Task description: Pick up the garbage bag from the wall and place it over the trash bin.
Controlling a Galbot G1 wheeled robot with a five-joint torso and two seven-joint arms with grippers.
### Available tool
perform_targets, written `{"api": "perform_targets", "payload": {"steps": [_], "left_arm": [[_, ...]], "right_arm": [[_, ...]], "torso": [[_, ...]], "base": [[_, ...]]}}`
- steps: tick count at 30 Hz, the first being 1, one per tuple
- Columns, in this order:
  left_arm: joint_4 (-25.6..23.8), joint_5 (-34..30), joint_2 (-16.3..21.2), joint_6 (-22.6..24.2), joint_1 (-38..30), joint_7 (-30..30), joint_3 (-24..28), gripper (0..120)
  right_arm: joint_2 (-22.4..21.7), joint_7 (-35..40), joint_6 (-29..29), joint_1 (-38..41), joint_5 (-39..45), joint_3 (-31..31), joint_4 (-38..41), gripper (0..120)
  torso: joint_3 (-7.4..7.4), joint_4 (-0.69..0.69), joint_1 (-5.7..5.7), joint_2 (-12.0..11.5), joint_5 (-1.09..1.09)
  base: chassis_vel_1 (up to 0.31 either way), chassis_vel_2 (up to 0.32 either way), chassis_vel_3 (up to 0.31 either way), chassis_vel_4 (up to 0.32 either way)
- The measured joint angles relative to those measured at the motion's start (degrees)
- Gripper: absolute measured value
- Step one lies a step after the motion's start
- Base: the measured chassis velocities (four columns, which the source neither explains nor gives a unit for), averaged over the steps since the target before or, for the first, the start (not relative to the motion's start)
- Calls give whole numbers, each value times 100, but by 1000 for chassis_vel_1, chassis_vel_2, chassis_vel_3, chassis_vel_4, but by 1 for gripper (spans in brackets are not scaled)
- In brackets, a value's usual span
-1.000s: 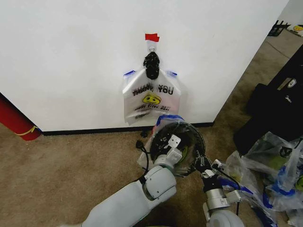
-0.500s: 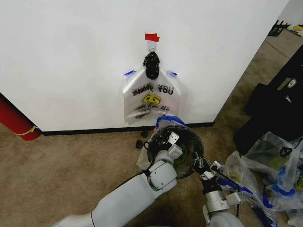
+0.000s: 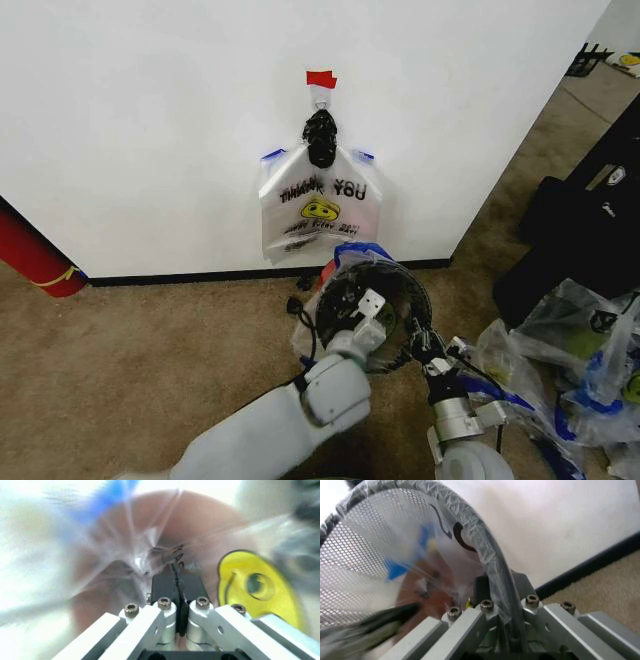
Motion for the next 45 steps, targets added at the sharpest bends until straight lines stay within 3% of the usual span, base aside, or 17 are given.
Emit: {"api": "perform_targets", "payload": {"steps": [5,8,14,19,26,42,45], "left_arm": [[-1232,213,427,-142,754,253,-405,0],[-1902,734,673,-545,1383,495,-907,0],[-2486,1580,783,-1241,2264,682,-1822,0],[-2548,1802,812,-1415,2452,743,-2059,0],[-2382,1886,801,-1476,2621,748,-1973,0],[-2137,2067,752,-1631,2607,738,-1659,0],[-2070,2079,743,-1656,2558,729,-1559,0]], "right_arm": [[-1,479,-350,18,358,-128,84,0],[-12,1037,-788,-71,562,-252,390,0],[-85,2303,-1908,-182,837,-417,972,0],[-90,2979,-2401,-131,943,-497,1150,0],[-40,3494,-2711,-9,1010,-522,1089,0],[174,3805,-2929,174,1107,-416,994,0],[245,3856,-2900,233,1078,-382,925,6]], "torso": [[0,-1,0,0,0],[-1,0,0,0,-1],[-1,0,0,0,-2],[0,-1,0,0,-2],[0,-1,0,0,0],[0,-1,0,0,1],[0,-1,1,0,1]], "base": [[0,0,0,0],[0,0,0,0],[0,0,0,0],[0,0,0,0],[0,0,0,0],[0,0,0,0],[0,0,0,0]]}}
